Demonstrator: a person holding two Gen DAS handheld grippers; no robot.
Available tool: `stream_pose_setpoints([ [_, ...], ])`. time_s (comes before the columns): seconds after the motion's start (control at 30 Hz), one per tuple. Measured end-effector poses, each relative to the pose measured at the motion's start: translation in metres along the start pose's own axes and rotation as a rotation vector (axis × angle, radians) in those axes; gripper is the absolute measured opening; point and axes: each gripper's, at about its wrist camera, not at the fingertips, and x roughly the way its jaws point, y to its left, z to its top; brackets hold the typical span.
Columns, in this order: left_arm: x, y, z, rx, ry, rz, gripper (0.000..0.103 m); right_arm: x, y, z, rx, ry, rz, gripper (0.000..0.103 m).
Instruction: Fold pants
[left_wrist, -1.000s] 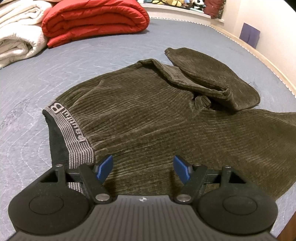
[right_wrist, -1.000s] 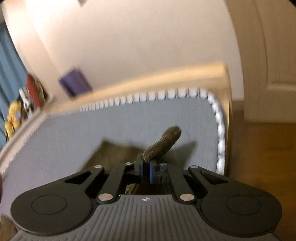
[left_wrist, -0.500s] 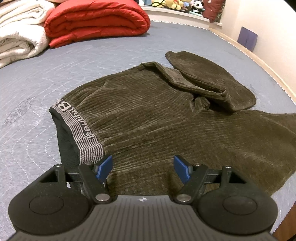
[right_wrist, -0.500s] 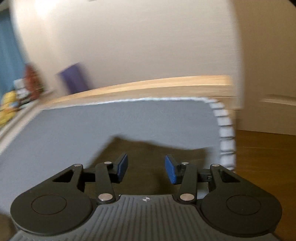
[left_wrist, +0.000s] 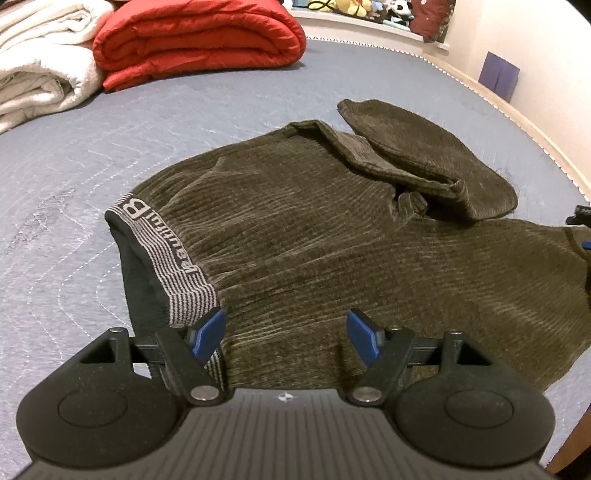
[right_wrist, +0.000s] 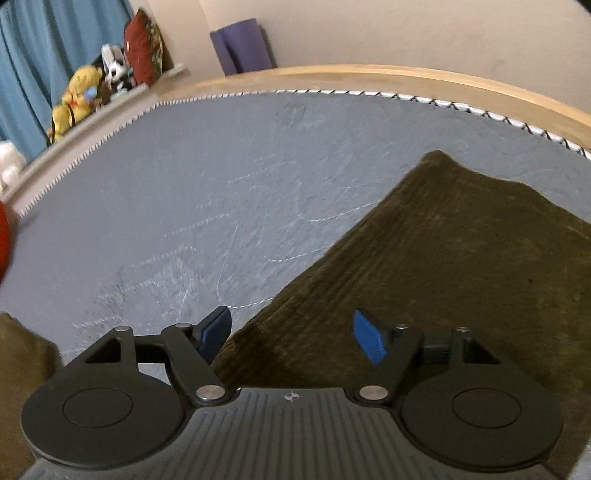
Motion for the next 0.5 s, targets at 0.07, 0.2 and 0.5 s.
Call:
stream_pose_setpoints([
  [0.07,-0.002,0.003,0.000,0.000,0.000,-0.001,0.077,0.004,0.013,-0.002,-0.051,-0.016,-0.058,0.065],
  [0.2,-0.004,0.006,0.000,0.000,0.002,-0.006,0.077,0.010,0.017,0.002,-0.053,-0.065,-0.137,0.010],
  [0.5,-0.016,0.014,-0.005,0.010,-0.014,0.003,0.077,0.014,0.017,0.004,-0.007,-0.117,-0.120,0.030],
])
